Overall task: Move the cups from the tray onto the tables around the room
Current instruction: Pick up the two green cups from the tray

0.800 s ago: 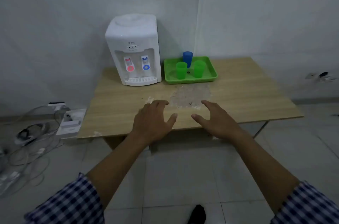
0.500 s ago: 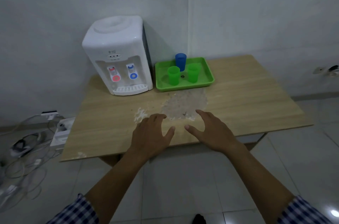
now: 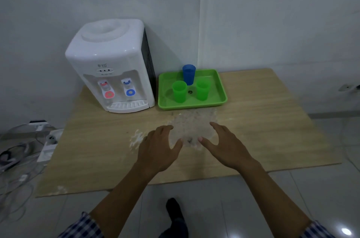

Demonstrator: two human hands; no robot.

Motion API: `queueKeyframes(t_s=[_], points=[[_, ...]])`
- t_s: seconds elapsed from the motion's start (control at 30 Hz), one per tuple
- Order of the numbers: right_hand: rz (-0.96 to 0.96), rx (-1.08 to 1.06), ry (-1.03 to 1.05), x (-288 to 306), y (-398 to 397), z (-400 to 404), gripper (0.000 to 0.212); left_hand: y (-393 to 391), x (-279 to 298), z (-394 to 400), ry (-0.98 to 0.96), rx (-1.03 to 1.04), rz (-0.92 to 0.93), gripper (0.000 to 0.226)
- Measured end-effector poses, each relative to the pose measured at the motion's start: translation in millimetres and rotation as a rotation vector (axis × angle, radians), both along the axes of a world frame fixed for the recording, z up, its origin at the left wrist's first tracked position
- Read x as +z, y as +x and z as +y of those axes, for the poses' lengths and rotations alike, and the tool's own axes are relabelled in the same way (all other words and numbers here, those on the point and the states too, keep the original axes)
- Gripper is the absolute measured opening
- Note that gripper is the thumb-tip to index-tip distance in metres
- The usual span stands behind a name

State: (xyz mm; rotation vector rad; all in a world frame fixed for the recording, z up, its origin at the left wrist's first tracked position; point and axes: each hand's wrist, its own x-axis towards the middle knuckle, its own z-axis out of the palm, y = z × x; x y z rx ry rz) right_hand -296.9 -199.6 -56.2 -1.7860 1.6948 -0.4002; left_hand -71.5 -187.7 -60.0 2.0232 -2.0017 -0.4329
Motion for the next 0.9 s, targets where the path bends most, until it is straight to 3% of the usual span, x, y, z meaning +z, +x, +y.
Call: queueKeyframes(t_s=[0.53,0.73,0.9], points=[[-0.102,-0.174,0.103,-51,17,-155,0.094,22,-63,-183,0.052,0.052,0.292,0.075],[-0.186,-0.284,0.032,-75,22,-197,0.095,15,-90,-229,-0.01,0.096,0.557,0.077],[-0.189,-0.349,-0.085,-101,21,-240,0.094,4,-110,-274,-0.095,0.168,0.663,0.083]])
